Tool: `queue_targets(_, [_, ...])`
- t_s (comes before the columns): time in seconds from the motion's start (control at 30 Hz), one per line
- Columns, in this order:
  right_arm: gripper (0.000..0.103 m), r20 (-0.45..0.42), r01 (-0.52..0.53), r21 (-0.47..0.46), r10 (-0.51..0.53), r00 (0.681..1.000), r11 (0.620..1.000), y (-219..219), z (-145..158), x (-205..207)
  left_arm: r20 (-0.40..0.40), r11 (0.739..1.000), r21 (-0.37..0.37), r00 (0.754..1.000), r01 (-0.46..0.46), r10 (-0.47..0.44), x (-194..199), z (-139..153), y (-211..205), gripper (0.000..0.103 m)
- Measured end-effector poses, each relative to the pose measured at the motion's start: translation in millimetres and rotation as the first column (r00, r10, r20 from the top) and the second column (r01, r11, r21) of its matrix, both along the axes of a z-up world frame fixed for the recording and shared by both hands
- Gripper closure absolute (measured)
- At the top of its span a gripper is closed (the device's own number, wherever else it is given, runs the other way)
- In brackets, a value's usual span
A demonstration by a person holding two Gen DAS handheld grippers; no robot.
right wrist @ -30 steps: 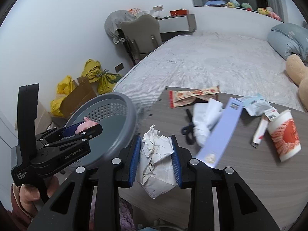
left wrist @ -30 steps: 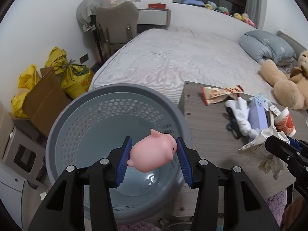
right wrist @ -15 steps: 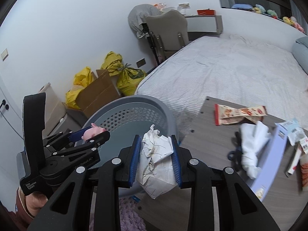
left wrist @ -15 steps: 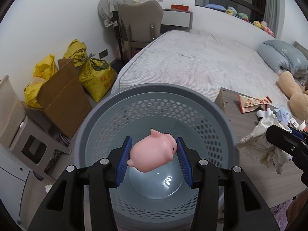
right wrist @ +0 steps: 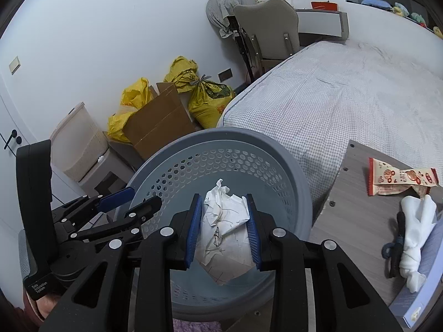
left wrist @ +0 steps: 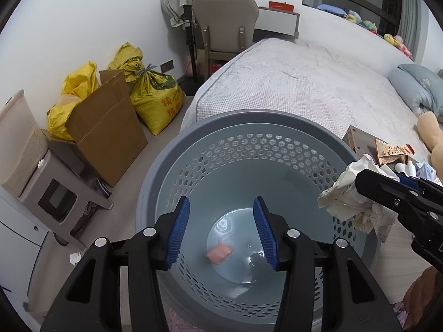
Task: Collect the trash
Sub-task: 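Carry pig and paper over the grey basket and open both grippers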
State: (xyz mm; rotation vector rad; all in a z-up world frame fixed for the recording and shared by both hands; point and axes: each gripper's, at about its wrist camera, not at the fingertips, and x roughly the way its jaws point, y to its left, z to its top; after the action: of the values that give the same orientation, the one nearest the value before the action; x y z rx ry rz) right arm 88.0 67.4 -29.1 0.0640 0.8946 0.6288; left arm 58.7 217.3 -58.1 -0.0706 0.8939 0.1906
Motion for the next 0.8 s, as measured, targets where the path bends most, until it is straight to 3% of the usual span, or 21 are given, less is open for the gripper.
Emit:
queue_targets(0.1, [0.059, 0.014, 0.006, -0.008, -0.006, 1.000, 1.000, 2, 1, 0, 0.006, 1.000, 0.003, 1.000, -0.016, 0.016, -2, 0, 5, 0.036])
queue_targets(0.57, [0.059, 0.026, 0.027, -0.059, -0.025, 0.999, 0.998, 1, -6, -5, 0.013, 0.997, 0.016, 0.997, -0.075, 0.075, -11, 2, 16, 0.022])
queue_targets(0.8, [0.052, 0.046, 0.038, -0.069, -0.035, 0.998, 0.997, -1, -1, -11, 0.027, 0.995, 0.021, 0.995, -0.095, 0.094, -16, 6, 18, 0.013])
